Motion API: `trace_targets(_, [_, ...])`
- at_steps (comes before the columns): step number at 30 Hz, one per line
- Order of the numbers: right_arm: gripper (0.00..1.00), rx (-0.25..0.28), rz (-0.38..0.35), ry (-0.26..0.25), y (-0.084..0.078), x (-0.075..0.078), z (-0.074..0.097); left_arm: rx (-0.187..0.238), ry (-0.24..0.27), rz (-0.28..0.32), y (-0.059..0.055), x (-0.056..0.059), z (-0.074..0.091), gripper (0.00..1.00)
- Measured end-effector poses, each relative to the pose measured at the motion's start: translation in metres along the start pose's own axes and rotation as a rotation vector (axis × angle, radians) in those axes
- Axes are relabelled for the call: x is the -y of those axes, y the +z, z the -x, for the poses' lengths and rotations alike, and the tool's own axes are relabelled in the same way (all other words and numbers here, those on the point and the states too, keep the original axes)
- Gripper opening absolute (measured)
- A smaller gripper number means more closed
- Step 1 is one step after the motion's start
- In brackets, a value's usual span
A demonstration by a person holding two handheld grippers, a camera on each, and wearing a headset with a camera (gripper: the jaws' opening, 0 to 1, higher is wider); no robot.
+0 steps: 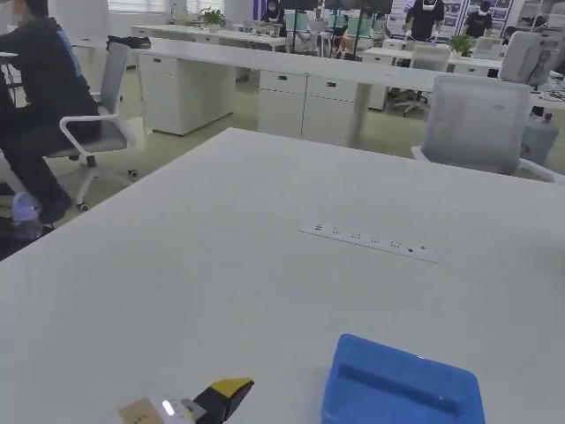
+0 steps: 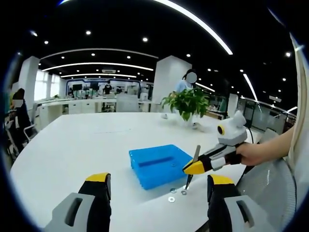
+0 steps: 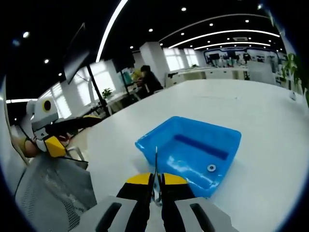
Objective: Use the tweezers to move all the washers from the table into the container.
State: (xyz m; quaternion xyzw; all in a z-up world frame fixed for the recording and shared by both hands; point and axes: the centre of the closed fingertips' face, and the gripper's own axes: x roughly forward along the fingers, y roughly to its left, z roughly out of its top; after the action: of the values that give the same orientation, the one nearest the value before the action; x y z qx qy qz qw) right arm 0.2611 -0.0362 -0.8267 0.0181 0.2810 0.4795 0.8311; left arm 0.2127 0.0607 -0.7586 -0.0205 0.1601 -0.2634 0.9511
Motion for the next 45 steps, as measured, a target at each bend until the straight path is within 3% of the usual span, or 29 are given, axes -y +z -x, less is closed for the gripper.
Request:
trace_targets(9, [0.04, -0.019, 0.089, 0.007, -0.003, -0.01, 0.0, -0.01, -0.001, -0.001, -0.002, 0.0, 0.0, 0.82])
trace_targets(13, [0.04, -0.049, 0.172, 0.019, -0.006, -0.017, -0.002, -0.013, -0.004, -0.004, -0.003, 0.001, 0.0, 0.82])
trace_targets(18, [0.03, -0.111, 0.341, 0.0, -0.01, -0.018, -0.004, -0.015, -0.005, -0.005, -0.003, 0.0, 0.0, 0.82])
trace_targets(22, [0.02, -0.1, 0.276, -0.004, -0.009, -0.014, -0.005, -0.013, -0.005, -0.002, -0.003, 0.0, 0.0, 0.82])
trace_targets(25, [0.02, -0.071, 0.175, -0.005, -0.005, -0.011, -0.003, -0.011, -0.006, 0.001, -0.002, 0.0, 0.0, 0.82])
trace_targets(30, [0.02, -0.031, 0.111, -0.005, 0.01, -0.008, 0.004, -0.011, -0.003, 0.0, -0.002, 0.0, 0.0, 0.82])
trace_targets(33, [0.03, 0.014, 0.061, 0.018, 0.028, -0.01, 0.01, -0.011, -0.003, -0.002, -0.002, 0.0, 0.0, 0.82])
trace_targets(38, [0.02, 0.046, 0.054, 0.03, 0.052, -0.009, 0.017, -0.009, 0.002, -0.005, -0.002, -0.001, 0.001, 0.82])
trace_targets(45, [0.03, 0.056, 0.061, 0.021, 0.07, 0.003, 0.017, -0.001, -0.001, -0.003, 0.0, -0.001, 0.001, 0.82])
